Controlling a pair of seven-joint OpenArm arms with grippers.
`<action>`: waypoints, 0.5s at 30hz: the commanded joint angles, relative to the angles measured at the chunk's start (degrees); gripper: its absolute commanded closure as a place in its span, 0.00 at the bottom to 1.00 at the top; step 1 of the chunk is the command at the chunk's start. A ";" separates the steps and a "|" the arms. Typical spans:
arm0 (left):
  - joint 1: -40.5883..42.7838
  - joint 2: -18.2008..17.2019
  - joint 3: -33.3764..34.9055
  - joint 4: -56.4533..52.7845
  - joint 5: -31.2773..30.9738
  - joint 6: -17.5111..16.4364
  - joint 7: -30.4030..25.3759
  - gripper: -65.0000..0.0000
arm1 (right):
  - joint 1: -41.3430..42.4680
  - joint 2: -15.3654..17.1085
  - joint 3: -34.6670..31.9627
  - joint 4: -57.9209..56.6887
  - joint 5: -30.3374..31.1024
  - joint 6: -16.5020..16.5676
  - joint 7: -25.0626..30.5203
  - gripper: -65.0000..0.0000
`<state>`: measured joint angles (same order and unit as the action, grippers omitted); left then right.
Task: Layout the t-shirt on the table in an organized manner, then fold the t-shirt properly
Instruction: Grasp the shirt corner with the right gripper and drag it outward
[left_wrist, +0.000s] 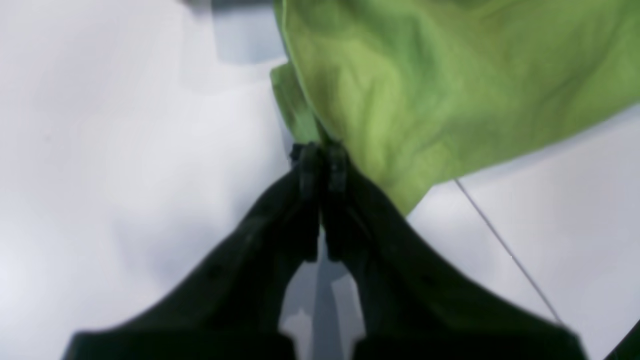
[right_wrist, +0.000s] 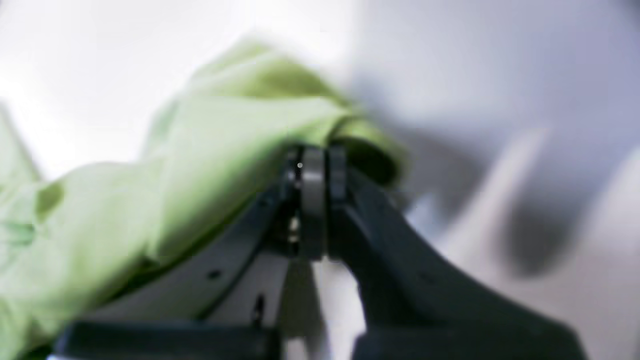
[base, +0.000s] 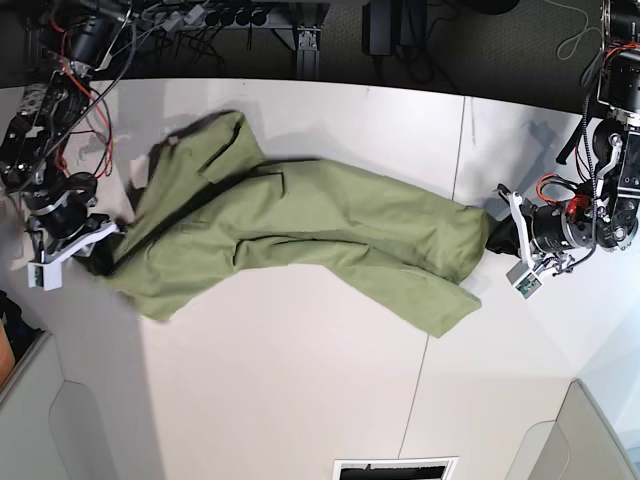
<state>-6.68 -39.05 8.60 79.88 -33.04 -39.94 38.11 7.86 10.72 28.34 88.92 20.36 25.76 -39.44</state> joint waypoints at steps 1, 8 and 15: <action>-1.07 -1.14 -0.55 0.74 -0.37 -0.06 -0.70 1.00 | 1.42 1.55 0.15 0.94 0.59 0.37 1.29 1.00; -0.92 -1.11 -0.55 0.74 -2.89 -0.06 -0.52 0.95 | 3.04 5.51 0.22 0.96 1.84 -1.22 -4.70 0.69; 0.22 -1.14 -0.55 0.74 -8.07 -0.06 3.89 0.72 | -4.26 4.98 0.59 3.41 13.64 0.94 -11.58 0.43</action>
<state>-5.23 -39.03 8.60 79.88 -40.25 -39.90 43.16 2.96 14.81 28.53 91.35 33.15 26.20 -51.90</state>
